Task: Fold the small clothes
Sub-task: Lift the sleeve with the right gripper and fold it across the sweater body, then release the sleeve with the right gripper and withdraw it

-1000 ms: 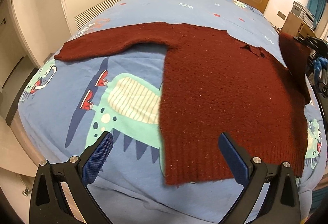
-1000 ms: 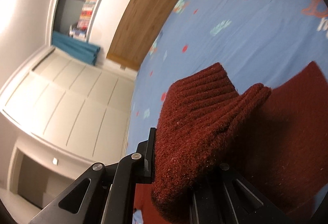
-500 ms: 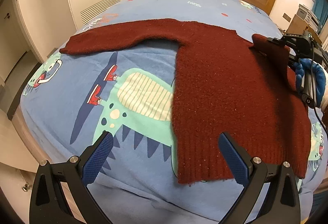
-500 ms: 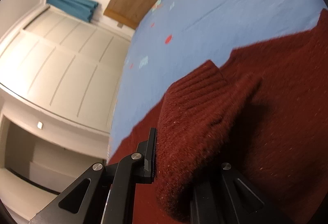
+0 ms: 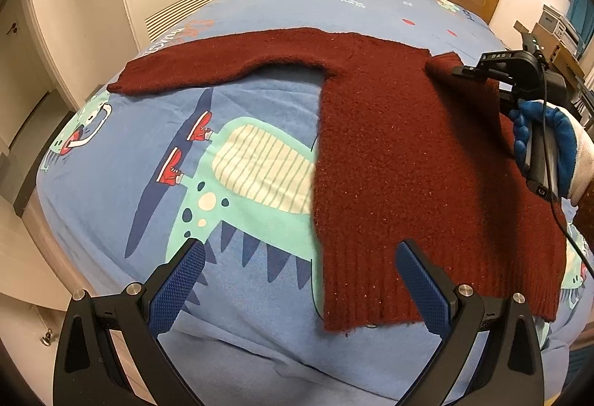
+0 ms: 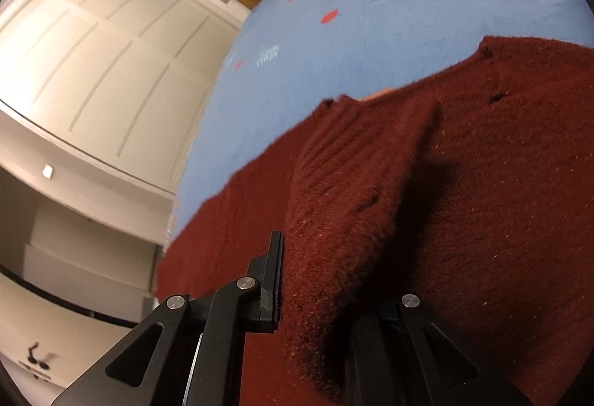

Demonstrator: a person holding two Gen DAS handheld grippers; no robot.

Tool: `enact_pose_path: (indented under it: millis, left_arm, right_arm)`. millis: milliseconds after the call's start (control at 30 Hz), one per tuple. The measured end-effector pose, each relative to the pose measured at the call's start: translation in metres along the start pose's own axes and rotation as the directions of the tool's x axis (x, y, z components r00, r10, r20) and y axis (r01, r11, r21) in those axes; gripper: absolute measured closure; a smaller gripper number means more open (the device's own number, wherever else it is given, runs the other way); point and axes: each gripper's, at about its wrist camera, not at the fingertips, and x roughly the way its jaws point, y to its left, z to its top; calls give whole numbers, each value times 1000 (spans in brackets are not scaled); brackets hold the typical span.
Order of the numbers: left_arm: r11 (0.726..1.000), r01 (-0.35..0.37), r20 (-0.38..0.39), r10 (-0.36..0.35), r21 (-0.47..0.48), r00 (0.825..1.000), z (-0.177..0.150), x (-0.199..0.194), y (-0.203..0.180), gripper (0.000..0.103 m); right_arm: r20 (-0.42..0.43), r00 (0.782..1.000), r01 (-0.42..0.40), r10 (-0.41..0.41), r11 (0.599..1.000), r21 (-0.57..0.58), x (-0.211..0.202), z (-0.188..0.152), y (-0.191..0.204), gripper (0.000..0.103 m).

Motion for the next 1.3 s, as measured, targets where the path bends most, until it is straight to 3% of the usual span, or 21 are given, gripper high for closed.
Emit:
enact_pose_path:
  millis: [167, 233, 300, 467, 567, 633, 733, 767, 867, 933, 1000, 1100, 1167, 1300]
  left_arm:
    - [1000, 2, 1, -2, 2, 1000, 0, 0, -2, 2]
    - [1000, 5, 3, -5, 4, 1000, 0, -1, -3, 2]
    - [1000, 6, 6, -6, 4, 1000, 0, -2, -3, 2]
    - [1000, 9, 21, -9, -14, 1000, 2, -7, 1, 2]
    - [1000, 10, 37, -9, -21, 999, 4, -10, 3, 2]
    - [1000, 11, 42, -10, -26, 999, 4, -12, 4, 2]
    - [1000, 12, 41, -11, -27, 999, 4, -12, 5, 2]
    - [1000, 14, 40, -13, -26, 999, 4, -12, 5, 2]
    - [1000, 14, 29, -13, -23, 999, 4, -12, 5, 2]
    - [1000, 17, 23, -16, -27, 1000, 5, -11, 6, 2]
    - [1000, 16, 23, -16, -21, 1000, 5, -11, 5, 2]
    - [999, 22, 25, -22, -22, 999, 4, -13, 6, 2]
    - [999, 27, 29, -27, -26, 999, 4, -15, 7, 2]
    - [999, 31, 35, -30, -25, 999, 5, -17, 8, 2]
  right_arm:
    - [-44, 995, 88, -93, 990, -114, 16, -13, 19, 83]
    - [-66, 987, 135, -148, 976, -169, 27, -21, 28, 68]
    - [-95, 980, 153, -177, 964, -215, 37, -32, 37, 63]
    - [-111, 979, 138, -174, 953, -271, 46, -42, 60, 54]
    - [-64, 985, 134, -160, 945, -298, 31, -42, 67, 54]
    - [-6, 983, 174, -184, 936, -305, 16, -42, 66, 54]
    - [67, 958, 285, -278, 912, -294, 0, -42, 58, 54]
    - [89, 939, 343, -332, 895, -284, -2, -42, 50, 53]
    - [63, 905, 423, -422, 868, -260, 2, -50, 30, 52]
    - [40, 899, 430, -437, 860, -273, 10, -62, 27, 49]
    - [45, 901, 423, -431, 852, -309, 15, -72, 36, 39]
    - [-3, 942, 318, -336, 894, -314, 16, -78, 47, 38]
    - [10, 951, 298, -308, 908, -294, 10, -76, 50, 38]
    - [59, 926, 372, -372, 883, -284, -3, -76, 42, 38]
